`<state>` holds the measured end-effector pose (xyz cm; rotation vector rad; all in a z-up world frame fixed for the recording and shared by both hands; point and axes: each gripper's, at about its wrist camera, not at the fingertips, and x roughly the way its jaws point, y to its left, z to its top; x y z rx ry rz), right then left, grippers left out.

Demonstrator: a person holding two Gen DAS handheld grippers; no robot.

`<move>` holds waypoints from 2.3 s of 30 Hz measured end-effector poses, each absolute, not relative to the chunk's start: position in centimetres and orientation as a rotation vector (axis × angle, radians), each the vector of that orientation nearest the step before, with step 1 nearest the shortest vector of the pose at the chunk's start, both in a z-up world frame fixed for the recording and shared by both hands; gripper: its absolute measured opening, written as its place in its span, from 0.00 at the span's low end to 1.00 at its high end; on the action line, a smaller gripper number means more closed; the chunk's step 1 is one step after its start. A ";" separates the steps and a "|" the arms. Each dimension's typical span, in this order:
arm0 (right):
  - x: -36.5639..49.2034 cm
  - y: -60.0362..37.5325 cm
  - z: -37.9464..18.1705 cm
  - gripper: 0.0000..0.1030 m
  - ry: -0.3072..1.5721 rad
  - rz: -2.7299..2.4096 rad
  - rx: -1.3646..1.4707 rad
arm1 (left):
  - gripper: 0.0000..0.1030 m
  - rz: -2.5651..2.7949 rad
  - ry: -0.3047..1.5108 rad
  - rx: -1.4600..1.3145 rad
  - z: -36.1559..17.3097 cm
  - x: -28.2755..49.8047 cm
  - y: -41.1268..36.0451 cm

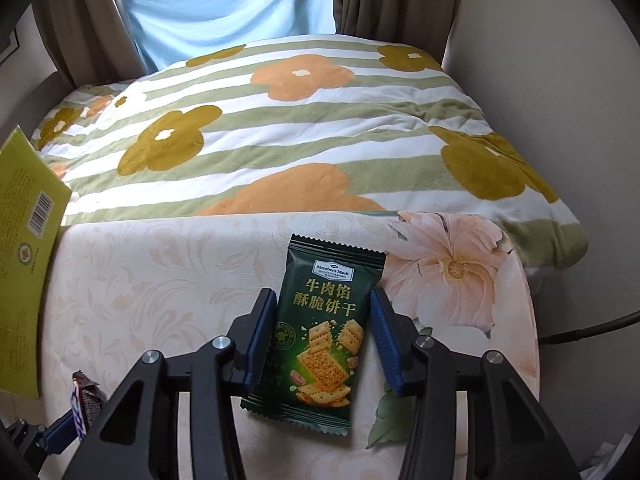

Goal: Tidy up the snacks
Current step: 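Grasp the chocolate bar with the left tool while the right tool grasps the green cracker packet, then carry both snacks over the yellow box and open both tools to drop them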

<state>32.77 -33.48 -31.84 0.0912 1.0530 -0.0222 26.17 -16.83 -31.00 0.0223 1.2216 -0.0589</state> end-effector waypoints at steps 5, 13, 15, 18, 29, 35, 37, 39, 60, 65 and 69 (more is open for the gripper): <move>32.0 -33.3 -30.9 0.42 1.025 0.008 0.122 | 0.26 -0.070 1.186 0.020 -29.8 26.0 -16.8; 30.7 -33.3 -25.8 0.42 0.946 0.055 0.142 | 0.26 -0.079 1.073 0.002 -24.6 25.3 -17.0; 30.3 -33.2 -23.9 0.42 0.925 0.080 0.144 | 0.26 -0.079 1.024 -0.008 -22.4 25.0 -16.8; 29.9 -32.7 -20.6 0.42 0.882 0.127 0.139 | 0.26 -0.074 0.950 -0.011 -19.2 24.5 -16.4; 28.4 -26.7 -10.9 0.42 0.766 0.324 0.129 | 0.26 0.012 0.754 -0.042 -9.7 25.2 -7.9; 29.0 -19.7 -9.3 0.42 0.743 0.394 0.125 | 0.26 0.042 0.729 -0.058 -8.1 26.7 0.1; 29.5 -17.4 -9.0 0.42 0.742 0.401 0.129 | 0.26 0.041 0.745 -0.063 -8.0 27.7 3.1; 30.0 -14.2 -8.9 0.42 0.745 0.415 0.135 | 0.26 0.035 0.757 -0.056 -8.1 28.7 6.1; 33.5 0.6 -14.4 0.42 0.946 0.359 0.171 | 0.94 -0.147 1.035 -0.012 -17.1 32.6 19.6; 33.7 0.7 -15.3 0.42 0.973 0.361 0.182 | 0.99 -0.139 0.996 -0.009 -16.6 31.3 20.7; 33.9 1.3 -15.6 0.42 0.987 0.375 0.189 | 0.99 -0.129 0.997 0.002 -16.4 31.0 21.7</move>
